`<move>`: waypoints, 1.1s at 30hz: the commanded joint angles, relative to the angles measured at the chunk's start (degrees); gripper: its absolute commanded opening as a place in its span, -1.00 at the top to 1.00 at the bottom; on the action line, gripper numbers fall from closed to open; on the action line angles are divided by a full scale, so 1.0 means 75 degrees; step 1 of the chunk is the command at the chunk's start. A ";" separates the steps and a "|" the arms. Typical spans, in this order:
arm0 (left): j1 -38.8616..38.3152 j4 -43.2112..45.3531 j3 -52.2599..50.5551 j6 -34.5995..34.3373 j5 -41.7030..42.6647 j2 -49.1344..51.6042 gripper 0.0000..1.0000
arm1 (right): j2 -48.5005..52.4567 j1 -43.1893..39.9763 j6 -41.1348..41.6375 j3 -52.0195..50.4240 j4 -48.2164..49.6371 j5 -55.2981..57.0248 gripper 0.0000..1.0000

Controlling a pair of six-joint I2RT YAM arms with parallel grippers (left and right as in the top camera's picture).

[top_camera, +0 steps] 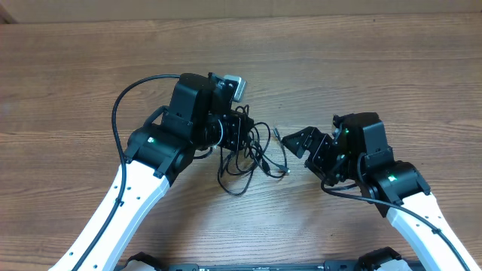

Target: Untangle cables

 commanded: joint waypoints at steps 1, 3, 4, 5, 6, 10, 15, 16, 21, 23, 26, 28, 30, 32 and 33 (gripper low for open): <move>0.0017 0.0000 0.0006 0.0356 0.0577 -0.0023 0.92 | -0.0125 0.0146 -0.0402 -0.0050 0.0111 0.0396 -0.87; 0.0017 0.0023 0.0006 0.0600 0.0816 -0.0026 0.91 | -0.0111 0.0256 -0.0644 -0.0050 0.0178 0.0379 -0.85; 0.0017 0.0035 0.0012 0.0764 0.0968 -0.0029 0.92 | -0.0102 0.0309 -0.0871 -0.0050 0.0219 0.0382 -0.75; 0.0017 0.0032 0.0020 0.0877 0.1061 -0.0029 0.91 | -0.0082 0.0370 -0.1128 -0.0050 0.0271 0.0382 -0.58; 0.0017 0.0035 0.0026 0.1014 0.1160 -0.0029 0.91 | -0.0064 0.0443 -0.1297 -0.0052 0.0326 0.0379 -0.41; 0.0017 0.0038 0.0032 0.1422 0.1384 -0.0029 0.92 | 0.0090 0.0737 -0.1416 -0.0050 0.0618 0.0379 -0.17; 0.0017 0.0044 0.0035 0.1682 0.1425 -0.0070 0.92 | 0.0458 0.1014 -0.1361 -0.0052 0.1055 0.0393 -0.25; 0.0017 0.0047 0.0035 0.1763 0.1515 -0.0079 0.92 | 0.0568 0.1037 -0.1303 -0.0050 0.1157 0.0405 -0.27; 0.0017 0.0044 0.0035 0.1865 0.1635 -0.0079 0.92 | 0.1212 0.1055 -0.1000 -0.0050 0.1746 0.0440 -0.44; 0.0017 0.0047 0.0035 0.1862 0.1635 -0.0079 0.91 | 0.1457 0.1055 -0.0743 -0.0052 0.1967 0.0440 -0.50; 0.0017 0.0082 0.0035 0.1862 0.1635 -0.0079 0.92 | 0.1784 0.1058 -0.0662 -0.0050 0.2334 0.0402 -0.46; 0.0017 0.0099 0.0035 0.1859 0.1638 -0.0079 0.92 | 0.1964 0.1061 -0.0664 -0.0050 0.2567 0.0379 -0.35; 0.0017 0.0099 0.0035 0.1859 0.1635 -0.0079 0.92 | 0.2078 0.1070 -0.0752 -0.0050 0.2742 0.0382 -0.23; 0.0017 0.0102 0.0035 0.1859 0.1635 -0.0079 0.91 | 0.2168 0.1070 -0.0874 -0.0050 0.2906 0.0382 -0.14; 0.0017 0.0105 0.0035 0.1856 0.1635 -0.0079 0.91 | 0.2226 0.1070 -0.0997 -0.0052 0.3005 0.0382 -0.08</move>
